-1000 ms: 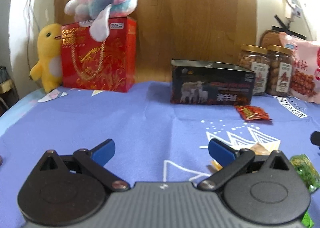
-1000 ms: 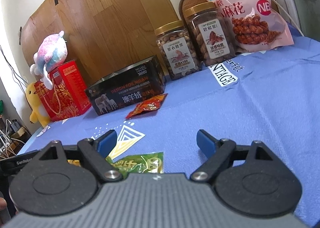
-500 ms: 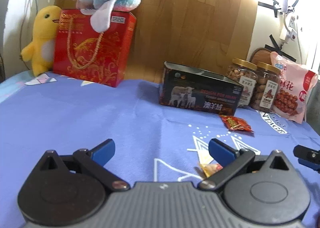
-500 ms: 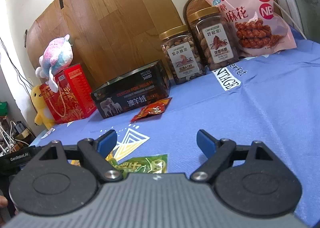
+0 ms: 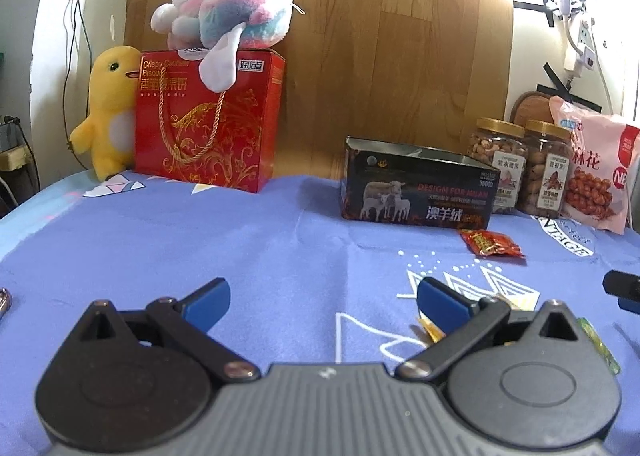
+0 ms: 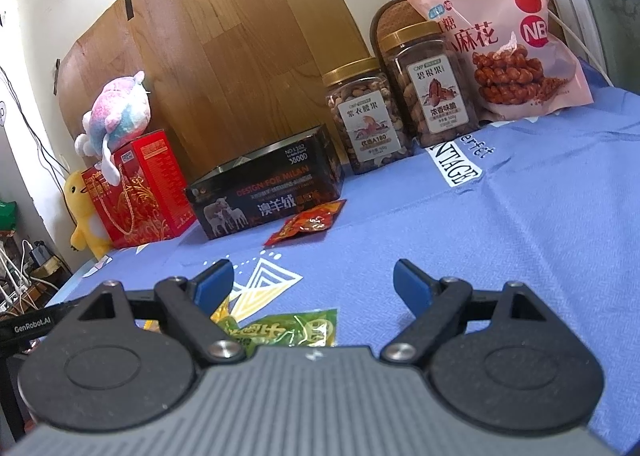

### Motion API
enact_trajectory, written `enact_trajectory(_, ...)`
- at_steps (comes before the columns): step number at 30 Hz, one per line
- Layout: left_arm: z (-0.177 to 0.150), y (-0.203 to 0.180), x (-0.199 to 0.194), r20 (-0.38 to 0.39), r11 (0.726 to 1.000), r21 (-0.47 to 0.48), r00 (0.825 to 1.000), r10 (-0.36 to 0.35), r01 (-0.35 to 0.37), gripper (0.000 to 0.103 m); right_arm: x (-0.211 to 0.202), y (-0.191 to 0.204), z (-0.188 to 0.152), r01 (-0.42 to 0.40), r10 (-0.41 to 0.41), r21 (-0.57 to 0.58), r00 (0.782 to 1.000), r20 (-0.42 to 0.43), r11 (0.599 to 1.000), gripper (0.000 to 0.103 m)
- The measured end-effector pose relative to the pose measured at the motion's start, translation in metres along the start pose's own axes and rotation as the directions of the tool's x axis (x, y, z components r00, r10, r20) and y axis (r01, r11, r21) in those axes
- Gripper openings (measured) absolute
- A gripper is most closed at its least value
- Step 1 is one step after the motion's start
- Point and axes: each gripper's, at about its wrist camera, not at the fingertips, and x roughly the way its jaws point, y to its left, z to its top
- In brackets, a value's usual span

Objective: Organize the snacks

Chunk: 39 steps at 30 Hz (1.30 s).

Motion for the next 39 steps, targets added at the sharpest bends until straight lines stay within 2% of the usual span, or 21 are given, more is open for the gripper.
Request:
enact_trajectory(4, -0.001, -0.001, -0.001, -0.014, 1.000, 0.010, 1.000, 0.007, -0.007, 0.103, 0.000, 0.000, 0.000, -0.006, 0.006, 0.000, 1.000, 0.003, 1.000, 0.089)
enact_trajectory(12, -0.003, 0.009, 0.000, -0.083, 0.997, -0.008, 0.994, -0.073, 0.073, 0.103, -0.010, 0.005, -0.001, -0.074, 0.075, -0.034, 0.997, 0.017, 0.997, 0.089)
enact_trajectory(14, -0.004, 0.009, -0.003, -0.099, 0.993, 0.000, 0.989, -0.115, 0.115, 0.103, -0.013, 0.007, -0.002, -0.121, 0.120, -0.031, 0.992, -0.026, 0.992, 0.089)
enact_trajectory(16, -0.005, 0.011, -0.009, -0.120, 0.983, 0.003, 0.976, -0.182, 0.184, 0.101, -0.019, 0.008, -0.003, -0.209, 0.207, -0.015, 0.974, -0.096, 0.978, 0.089)
enact_trajectory(18, -0.007, 0.013, -0.017, -0.153, 0.958, -0.024, 0.946, -0.286, 0.286, 0.095, -0.027, 0.015, -0.005, -0.294, 0.285, -0.043, 0.946, -0.156, 0.955, 0.089)
enact_trajectory(20, -0.007, 0.015, -0.022, -0.201, 0.911, -0.081, 0.888, -0.413, 0.405, 0.094, -0.034, 0.024, -0.007, -0.345, 0.319, -0.104, 0.925, -0.207, 0.933, 0.089)
enact_trajectory(22, -0.008, 0.016, -0.022, -0.253, 0.863, -0.138, 0.825, -0.506, 0.486, 0.088, -0.036, 0.033, -0.012, -0.377, 0.326, -0.172, 0.907, -0.266, 0.910, 0.088)
enact_trajectory(23, -0.009, 0.014, -0.020, -0.273, 0.845, -0.160, 0.800, -0.535, 0.510, 0.081, -0.035, 0.038, -0.014, -0.387, 0.320, -0.204, 0.900, -0.295, 0.899, 0.088)
enact_trajectory(24, -0.010, 0.011, -0.018, -0.291, 0.834, -0.172, 0.782, -0.551, 0.524, 0.074, -0.031, 0.042, -0.016, -0.395, 0.313, -0.229, 0.893, -0.324, 0.890, 0.086)
enact_trajectory(27, -0.013, -0.001, -0.013, -0.333, 0.822, -0.176, 0.753, -0.568, 0.542, 0.061, -0.017, 0.051, -0.020, -0.419, 0.300, -0.252, 0.865, -0.401, 0.872, 0.075)
enact_trajectory(28, -0.014, -0.005, -0.011, -0.353, 0.821, -0.177, 0.743, -0.568, 0.543, 0.059, -0.013, 0.054, -0.022, -0.429, 0.298, -0.260, 0.857, -0.421, 0.865, 0.070)
enact_trajectory(29, -0.015, -0.009, -0.008, -0.369, 0.823, -0.173, 0.739, -0.564, 0.541, 0.059, -0.012, 0.058, -0.024, -0.434, 0.292, -0.277, 0.853, -0.433, 0.857, 0.068)
enact_trajectory(32, -0.015, -0.019, -0.009, -0.385, 0.835, -0.128, 0.749, -0.539, 0.536, 0.059, -0.010, 0.065, -0.030, -0.434, 0.273, -0.325, 0.856, -0.438, 0.841, 0.067)
enact_trajectory(36, -0.015, -0.027, -0.012, -0.401, 0.851, -0.094, 0.763, -0.507, 0.516, 0.059, -0.011, 0.063, -0.031, -0.426, 0.277, -0.314, 0.863, -0.422, 0.849, 0.066)
enact_trajectory(39, -0.013, -0.032, -0.010, -0.409, 0.855, -0.089, 0.764, -0.499, 0.511, 0.053, -0.009, 0.065, -0.032, -0.415, 0.275, -0.312, 0.871, -0.407, 0.854, 0.057)
